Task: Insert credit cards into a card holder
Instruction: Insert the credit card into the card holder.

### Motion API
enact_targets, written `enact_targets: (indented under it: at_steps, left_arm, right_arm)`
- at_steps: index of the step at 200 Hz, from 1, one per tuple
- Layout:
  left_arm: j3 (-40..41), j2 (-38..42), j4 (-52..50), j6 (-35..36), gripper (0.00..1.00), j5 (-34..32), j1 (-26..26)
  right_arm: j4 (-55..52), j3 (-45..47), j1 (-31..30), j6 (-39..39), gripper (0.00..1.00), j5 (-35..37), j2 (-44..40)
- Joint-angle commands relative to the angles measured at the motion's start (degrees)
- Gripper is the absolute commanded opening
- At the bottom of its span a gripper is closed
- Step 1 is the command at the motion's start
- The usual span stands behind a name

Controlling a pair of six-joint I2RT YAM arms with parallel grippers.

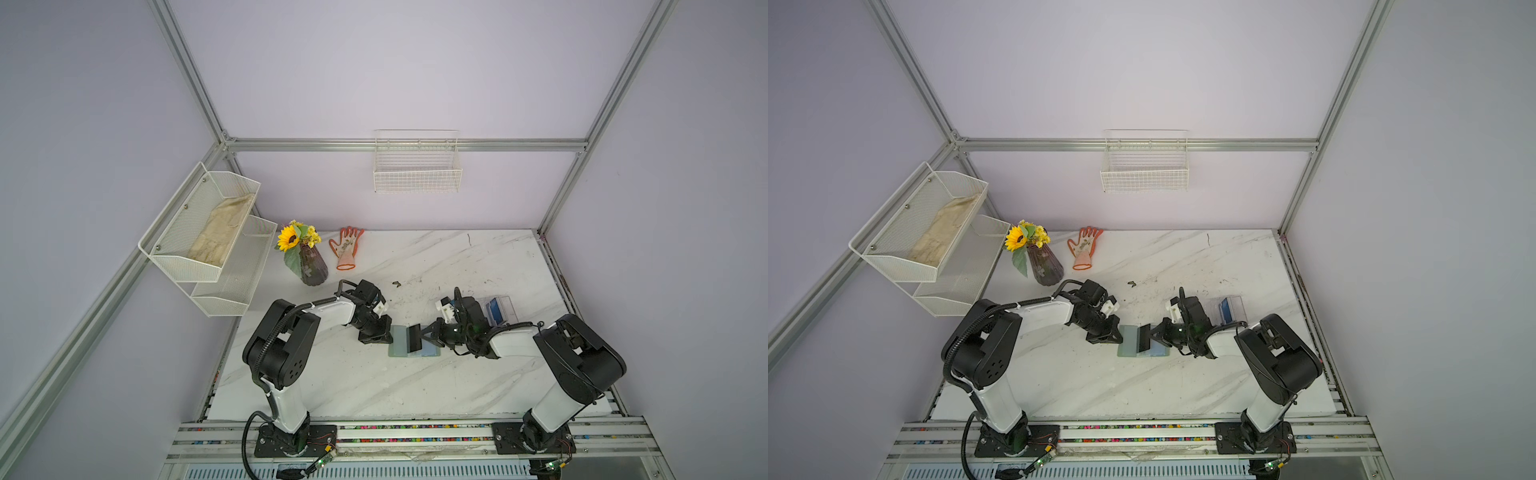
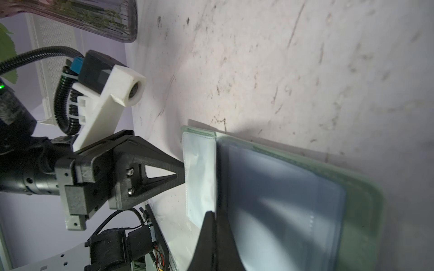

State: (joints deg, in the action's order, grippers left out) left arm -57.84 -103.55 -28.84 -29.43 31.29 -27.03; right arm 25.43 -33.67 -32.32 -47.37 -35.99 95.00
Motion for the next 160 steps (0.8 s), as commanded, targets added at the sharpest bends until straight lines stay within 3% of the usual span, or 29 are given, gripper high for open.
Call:
enact_targets:
  at_steps: [1, 30, 94, 160]
  left_arm:
    - [1.86, -1.56, 0.09, -0.36, 0.0, -0.53, -0.75]
    - [1.86, -1.52, 0.03, -0.28, 0.0, -0.37, -0.79]
    - [1.9, -1.82, 0.05, -0.14, 0.0, -0.36, -0.75]
    - [2.12, -1.65, 0.06, -0.1, 0.0, -0.61, -0.75]
  right_arm:
    - [-8.75, -2.29, -1.34, 3.23, 0.0, 3.26, -0.87]
    - [-14.98, -4.25, -1.77, 4.99, 0.0, 6.29, -0.78]
    - [-21.12, -5.88, -2.4, 6.85, 0.18, 9.83, -1.37]
    - [-27.72, -9.19, -2.52, 9.42, 0.24, 12.96, -3.39]
